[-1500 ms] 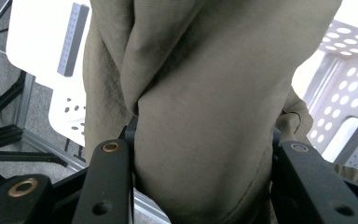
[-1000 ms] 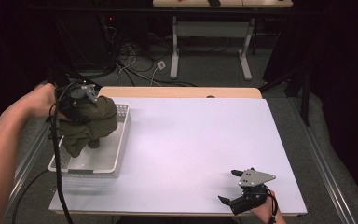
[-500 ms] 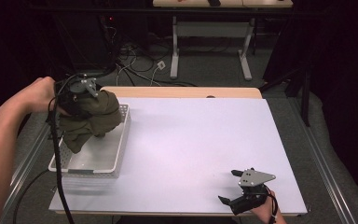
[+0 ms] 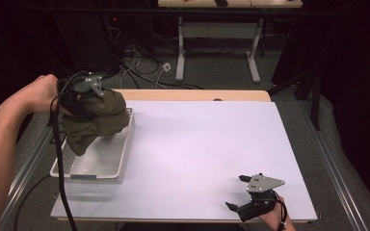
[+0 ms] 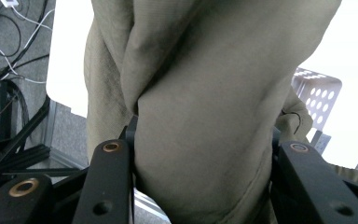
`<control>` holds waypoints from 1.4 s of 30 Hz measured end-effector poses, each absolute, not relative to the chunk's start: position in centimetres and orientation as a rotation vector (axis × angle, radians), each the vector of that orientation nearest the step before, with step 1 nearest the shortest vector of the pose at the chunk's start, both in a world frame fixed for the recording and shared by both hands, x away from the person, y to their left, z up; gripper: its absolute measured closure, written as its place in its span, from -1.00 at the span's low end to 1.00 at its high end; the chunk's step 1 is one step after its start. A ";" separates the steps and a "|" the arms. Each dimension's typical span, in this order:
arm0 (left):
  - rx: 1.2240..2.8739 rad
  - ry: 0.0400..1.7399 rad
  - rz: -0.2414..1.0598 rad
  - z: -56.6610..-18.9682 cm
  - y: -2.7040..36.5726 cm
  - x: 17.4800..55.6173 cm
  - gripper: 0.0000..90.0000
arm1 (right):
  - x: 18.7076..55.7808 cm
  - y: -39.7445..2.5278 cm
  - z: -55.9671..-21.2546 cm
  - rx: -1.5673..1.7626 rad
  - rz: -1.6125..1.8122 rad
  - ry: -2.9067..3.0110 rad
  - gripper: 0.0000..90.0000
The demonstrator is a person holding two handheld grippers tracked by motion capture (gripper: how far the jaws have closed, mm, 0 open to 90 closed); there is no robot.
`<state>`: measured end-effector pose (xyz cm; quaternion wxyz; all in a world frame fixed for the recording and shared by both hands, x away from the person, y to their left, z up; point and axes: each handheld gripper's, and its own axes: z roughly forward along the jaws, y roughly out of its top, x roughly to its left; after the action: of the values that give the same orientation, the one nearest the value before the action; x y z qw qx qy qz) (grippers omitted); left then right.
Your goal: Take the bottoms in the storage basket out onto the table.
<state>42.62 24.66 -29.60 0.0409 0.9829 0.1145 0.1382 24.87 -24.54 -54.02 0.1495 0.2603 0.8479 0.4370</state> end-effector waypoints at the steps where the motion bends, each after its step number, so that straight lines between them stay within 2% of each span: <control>1: 3.007 0.348 0.427 -29.4 24.6 42.6 0.23 | 24.9 -24.5 -54.0 0.748 1.256 2.437 -0.98; 42: 2.942 0.191 0.462 -27.1 18.8 40.8 0.23 | 24.9 -24.5 -54.1 0.746 1.251 2.446 -0.98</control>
<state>40.78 18.82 -27.13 0.0784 0.9829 0.0639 0.1542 24.91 -24.46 -54.11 0.1470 0.2591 0.8499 0.4348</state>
